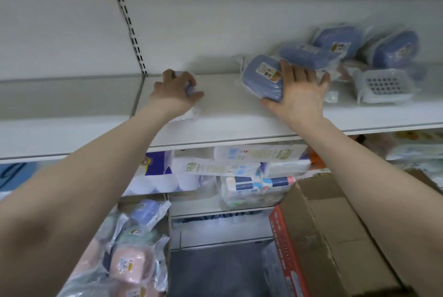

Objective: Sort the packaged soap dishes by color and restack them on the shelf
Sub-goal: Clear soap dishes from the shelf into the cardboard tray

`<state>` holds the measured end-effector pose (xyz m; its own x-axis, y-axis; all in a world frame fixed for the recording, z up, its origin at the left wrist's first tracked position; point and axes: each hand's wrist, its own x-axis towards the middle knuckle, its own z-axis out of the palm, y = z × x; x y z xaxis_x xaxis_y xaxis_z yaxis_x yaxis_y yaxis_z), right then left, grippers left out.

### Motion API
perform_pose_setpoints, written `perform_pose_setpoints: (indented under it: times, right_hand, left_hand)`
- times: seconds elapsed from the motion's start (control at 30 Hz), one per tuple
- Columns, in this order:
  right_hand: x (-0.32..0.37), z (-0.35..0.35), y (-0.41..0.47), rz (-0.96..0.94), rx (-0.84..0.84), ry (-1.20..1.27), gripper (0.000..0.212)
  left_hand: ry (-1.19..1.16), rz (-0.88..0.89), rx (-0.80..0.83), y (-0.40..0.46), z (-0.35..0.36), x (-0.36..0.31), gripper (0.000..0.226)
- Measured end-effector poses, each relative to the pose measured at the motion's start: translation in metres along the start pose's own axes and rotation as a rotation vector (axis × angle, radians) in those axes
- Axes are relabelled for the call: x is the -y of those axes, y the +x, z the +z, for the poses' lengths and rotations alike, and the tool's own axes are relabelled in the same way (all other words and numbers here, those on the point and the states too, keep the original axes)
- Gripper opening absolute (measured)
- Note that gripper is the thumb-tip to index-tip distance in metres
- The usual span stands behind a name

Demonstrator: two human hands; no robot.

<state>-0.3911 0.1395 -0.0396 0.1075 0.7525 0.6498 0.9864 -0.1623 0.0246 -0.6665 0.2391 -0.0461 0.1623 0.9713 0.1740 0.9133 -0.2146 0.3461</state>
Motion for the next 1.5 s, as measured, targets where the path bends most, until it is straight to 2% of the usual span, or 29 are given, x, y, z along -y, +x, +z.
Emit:
perform_pose_setpoints:
  times: [0.07,0.23,0.33,0.53,0.73,0.9,1.07,1.2,1.37,1.5]
  right_hand:
    - [0.012,0.000,0.002,-0.007,0.007,0.023,0.085]
    - [0.059,-0.010,0.003,-0.058,0.058,0.106,0.089]
    - [0.099,-0.022,-0.003,-0.080,0.076,0.150,0.090]
    - [0.205,-0.042,-0.050,-0.115,0.129,0.349,0.093]
    - [0.328,-0.052,-0.125,-0.311,0.187,0.454,0.093]
    - [0.422,-0.035,-0.195,-0.413,0.328,0.525,0.088]
    - [0.469,0.012,-0.258,-0.433,0.579,0.354,0.080]
    - [0.478,0.044,-0.282,-0.330,0.746,0.317,0.079]
    - [0.486,0.076,-0.281,-0.291,0.769,0.290,0.067]
    - [0.478,0.104,-0.283,-0.320,0.810,0.222,0.069]
  left_hand:
    - [-0.024,0.058,-0.028,-0.015,-0.007,0.015,0.039]
    - [-0.178,0.169,-0.273,-0.058,-0.029,0.043,0.059]
    - [-0.258,0.107,-0.226,-0.090,-0.051,0.072,0.073]
    - [-0.225,0.021,-0.243,-0.167,-0.095,0.175,0.072]
    - [-0.151,-0.011,-0.258,-0.256,-0.126,0.309,0.071]
    - [-0.103,-0.170,-0.117,-0.318,-0.116,0.419,0.086]
    - [-0.099,-0.222,0.131,-0.357,-0.082,0.490,0.096]
    - [-0.115,-0.215,0.297,-0.361,-0.042,0.520,0.095]
    - [-0.084,-0.168,0.403,-0.325,0.008,0.527,0.090]
    - [0.054,0.001,0.422,-0.295,0.041,0.528,0.079]
